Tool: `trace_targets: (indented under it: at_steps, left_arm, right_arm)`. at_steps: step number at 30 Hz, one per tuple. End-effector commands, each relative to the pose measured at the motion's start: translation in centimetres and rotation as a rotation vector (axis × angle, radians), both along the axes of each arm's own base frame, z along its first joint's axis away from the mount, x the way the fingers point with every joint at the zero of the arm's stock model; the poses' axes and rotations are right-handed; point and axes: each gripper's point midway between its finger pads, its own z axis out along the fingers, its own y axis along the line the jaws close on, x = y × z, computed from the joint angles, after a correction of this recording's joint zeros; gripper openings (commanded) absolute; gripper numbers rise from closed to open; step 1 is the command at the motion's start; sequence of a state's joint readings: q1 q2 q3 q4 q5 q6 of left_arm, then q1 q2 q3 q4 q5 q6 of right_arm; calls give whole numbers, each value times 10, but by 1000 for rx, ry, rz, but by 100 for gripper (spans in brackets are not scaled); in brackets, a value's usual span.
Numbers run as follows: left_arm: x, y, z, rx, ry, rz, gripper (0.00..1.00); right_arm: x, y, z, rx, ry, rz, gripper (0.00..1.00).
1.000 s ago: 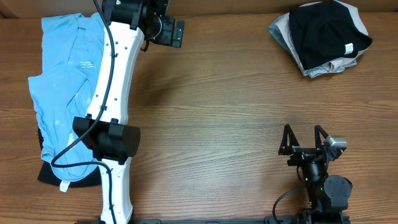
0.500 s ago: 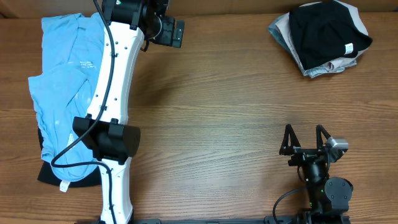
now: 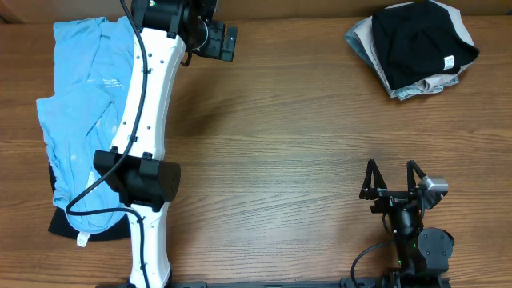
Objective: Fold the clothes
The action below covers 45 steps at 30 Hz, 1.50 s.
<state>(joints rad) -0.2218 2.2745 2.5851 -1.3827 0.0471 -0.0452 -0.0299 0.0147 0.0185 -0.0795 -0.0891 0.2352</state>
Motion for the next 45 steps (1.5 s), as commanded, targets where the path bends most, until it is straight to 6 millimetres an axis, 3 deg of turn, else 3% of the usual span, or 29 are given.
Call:
trace_targets:
  at_steps: [1,8,11,15,19,25,29,36,41,45]
  left_arm:
    - [3,3,1,13,-10,-9,100]
    - [1,-3,1,12,-12,-21,100]
    - [-2,-7,10,8,-29,-29,100]
    - [-12,-4,51,-8,-114,-33,100]
    - [-27,11,95,-13,-223,-4,100]
    - [-73,52,116,-11,-333,70,100]
    - [-99,84,106,-14,-414,137,100]
    - [-163,133,61,3,-501,259,100]
    - [-199,146,29,7,-629,306,100]
    - [-222,146,10,-3,-774,310,100]
  right_arm:
    - [0,0,-2,0,-5,-3,100]
    - [0,0,-2,0,-5,-3,100]
    - [0,0,-2,0,-5,-3,100]
    - [0,0,-2,-1,-5,-3,100]
    - [0,0,-2,0,-5,-3,100]
    - [0,0,-2,0,-5,-3,100]
    - [0,0,-2,0,-5,-3,100]
    - [0,0,-2,0,-5,-3,100]
    - [0,0,-2,0,-5,-3,100]
    - [0,0,-2,0,-5,-3,100]
